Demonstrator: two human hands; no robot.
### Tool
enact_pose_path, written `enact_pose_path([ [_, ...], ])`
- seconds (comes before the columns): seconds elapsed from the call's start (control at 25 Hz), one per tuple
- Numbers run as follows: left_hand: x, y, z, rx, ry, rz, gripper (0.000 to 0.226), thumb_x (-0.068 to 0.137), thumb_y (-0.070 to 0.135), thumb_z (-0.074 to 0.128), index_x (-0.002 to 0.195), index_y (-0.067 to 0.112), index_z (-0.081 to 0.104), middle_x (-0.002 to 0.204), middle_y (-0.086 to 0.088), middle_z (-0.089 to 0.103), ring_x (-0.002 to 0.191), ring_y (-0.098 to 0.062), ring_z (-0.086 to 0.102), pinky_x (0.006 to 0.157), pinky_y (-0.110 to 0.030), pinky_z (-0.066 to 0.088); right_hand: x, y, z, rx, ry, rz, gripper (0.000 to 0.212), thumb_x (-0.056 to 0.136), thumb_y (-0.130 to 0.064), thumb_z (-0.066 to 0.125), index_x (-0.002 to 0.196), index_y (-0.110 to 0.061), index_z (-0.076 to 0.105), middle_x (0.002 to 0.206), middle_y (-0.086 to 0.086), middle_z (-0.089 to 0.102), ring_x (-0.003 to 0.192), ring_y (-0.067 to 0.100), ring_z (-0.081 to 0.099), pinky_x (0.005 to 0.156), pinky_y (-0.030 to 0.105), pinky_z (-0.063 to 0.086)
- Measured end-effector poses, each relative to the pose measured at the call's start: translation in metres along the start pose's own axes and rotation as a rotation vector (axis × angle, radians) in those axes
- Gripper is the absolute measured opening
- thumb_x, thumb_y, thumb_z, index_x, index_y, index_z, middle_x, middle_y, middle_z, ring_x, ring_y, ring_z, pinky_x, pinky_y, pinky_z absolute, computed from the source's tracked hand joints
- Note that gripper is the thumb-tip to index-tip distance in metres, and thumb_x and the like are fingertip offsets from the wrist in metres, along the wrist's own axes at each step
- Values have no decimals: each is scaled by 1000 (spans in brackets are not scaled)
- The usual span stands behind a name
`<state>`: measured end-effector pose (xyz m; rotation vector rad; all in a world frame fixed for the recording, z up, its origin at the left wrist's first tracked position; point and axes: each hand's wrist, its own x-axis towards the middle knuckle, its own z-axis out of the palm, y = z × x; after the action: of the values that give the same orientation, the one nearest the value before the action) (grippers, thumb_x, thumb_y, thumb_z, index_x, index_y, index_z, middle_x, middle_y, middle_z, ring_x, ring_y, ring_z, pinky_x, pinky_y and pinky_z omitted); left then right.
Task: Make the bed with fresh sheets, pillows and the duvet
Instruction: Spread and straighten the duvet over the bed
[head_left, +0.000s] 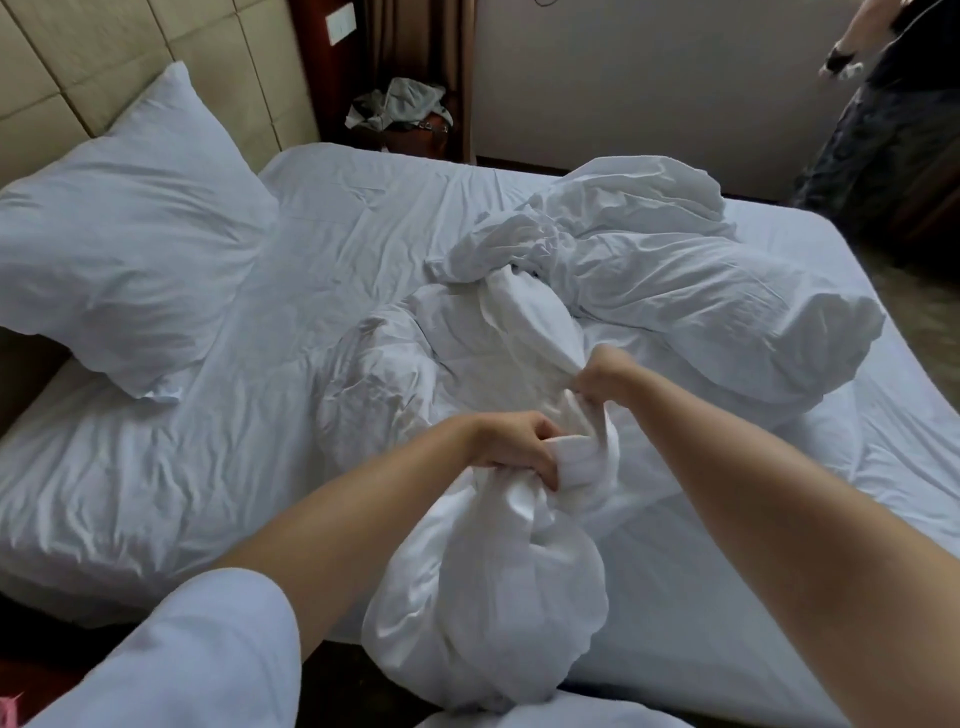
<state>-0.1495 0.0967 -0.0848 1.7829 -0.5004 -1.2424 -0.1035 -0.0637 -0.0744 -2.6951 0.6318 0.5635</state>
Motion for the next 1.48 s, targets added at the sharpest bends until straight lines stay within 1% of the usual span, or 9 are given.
enact_pose_path([
  [0.2,-4,-32,-34,-162,92,-104,26,73,2,71,95,15,70,90,-7,68,78,-17,65,79,-31,53,-10,15,-6,-111,145,46,30,84,-22,60,111,-11,60,113,8,62,106,28,60,90,33,45],
  [0.28,-4,-33,-40,-213,88,-122,32,80,11,70,111,20,68,101,-4,69,88,-16,64,79,-27,51,-12,14,-3,-120,106,-26,25,84,-23,59,105,-9,61,102,7,62,92,28,61,75,29,44],
  [0.44,6,-32,-49,-442,186,-148,29,94,15,47,120,10,59,113,-8,63,91,-18,61,78,-29,50,-34,-3,-5,91,-297,-173,18,91,-19,61,75,-9,59,64,3,49,52,14,47,52,21,39],
  [0.56,22,-23,-55,-716,482,-146,24,96,18,36,100,7,58,108,-13,59,87,-23,59,85,-38,50,-62,-14,-13,118,-598,-243,14,91,-16,63,78,-11,63,72,4,56,63,12,54,69,17,50],
  [0.64,32,-11,-55,-791,554,-119,26,96,31,49,97,6,56,92,-12,60,76,-21,59,70,-33,54,-71,-15,-21,-26,-649,-267,21,92,-20,61,73,-13,59,66,3,50,59,12,50,69,17,48],
  [0.8,48,10,-58,-595,596,-145,20,87,-6,57,71,6,52,48,-2,50,43,-9,50,40,-17,45,-63,-7,-27,-27,-544,-240,26,93,-24,58,70,-15,53,60,0,46,52,11,40,54,16,39],
  [1.04,61,10,-57,-460,590,-276,22,88,-2,53,70,9,50,65,-4,44,55,-11,45,50,-20,44,-46,15,-4,-28,-189,-275,19,86,-35,62,82,-18,56,85,-1,56,81,17,52,59,24,38],
  [1.32,64,-8,-53,-233,767,-184,22,89,1,49,109,-1,58,99,-13,57,79,-21,51,66,-28,40,-30,19,8,258,-220,-233,33,94,-43,51,84,-12,60,89,3,60,76,16,53,68,26,41],
  [1.48,57,-30,-51,34,700,-269,18,90,-2,47,78,11,50,92,-12,50,86,-20,45,69,-27,38,-29,17,16,145,-318,-211,41,101,-35,40,103,-1,62,96,8,61,77,18,52,72,26,43],
])
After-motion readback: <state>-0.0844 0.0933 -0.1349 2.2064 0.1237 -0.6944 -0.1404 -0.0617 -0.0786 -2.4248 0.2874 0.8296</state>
